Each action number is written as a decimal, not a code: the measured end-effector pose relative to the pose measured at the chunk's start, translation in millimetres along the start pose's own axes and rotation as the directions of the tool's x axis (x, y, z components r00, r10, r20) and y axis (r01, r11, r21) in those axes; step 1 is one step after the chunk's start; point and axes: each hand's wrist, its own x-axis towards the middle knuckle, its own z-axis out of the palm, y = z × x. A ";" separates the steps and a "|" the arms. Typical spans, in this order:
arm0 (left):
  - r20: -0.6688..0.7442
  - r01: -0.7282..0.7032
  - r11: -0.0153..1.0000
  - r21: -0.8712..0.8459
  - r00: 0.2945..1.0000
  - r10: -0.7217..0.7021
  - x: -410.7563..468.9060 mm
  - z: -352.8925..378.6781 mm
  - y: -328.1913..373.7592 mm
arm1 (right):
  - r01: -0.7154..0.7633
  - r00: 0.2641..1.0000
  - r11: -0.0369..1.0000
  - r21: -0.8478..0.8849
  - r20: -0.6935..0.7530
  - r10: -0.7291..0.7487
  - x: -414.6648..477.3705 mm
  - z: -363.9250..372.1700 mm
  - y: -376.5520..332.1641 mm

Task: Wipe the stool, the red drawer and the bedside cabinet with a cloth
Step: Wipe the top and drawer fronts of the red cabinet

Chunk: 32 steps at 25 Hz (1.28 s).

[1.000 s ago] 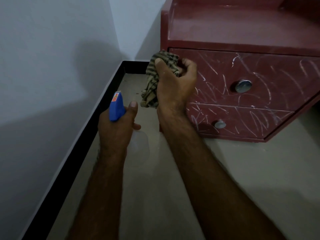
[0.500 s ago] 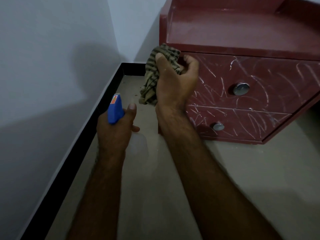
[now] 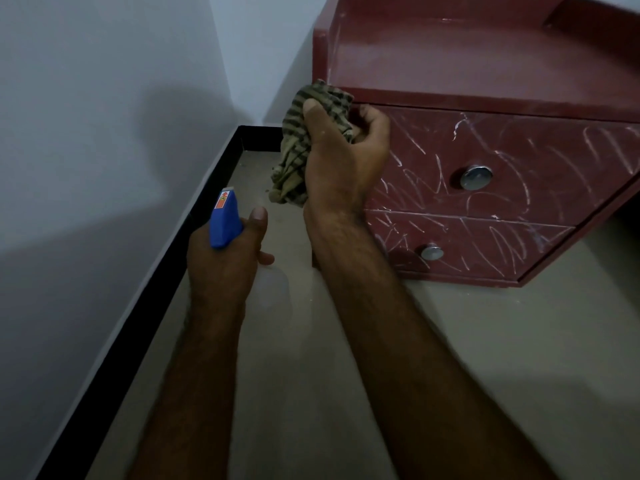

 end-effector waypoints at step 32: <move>0.096 -0.131 0.991 -0.038 0.986 0.134 -3.3 18.4 8.9 | -0.565 0.825 0.778 0.274 0.199 0.529 6.1 -137.4 47.0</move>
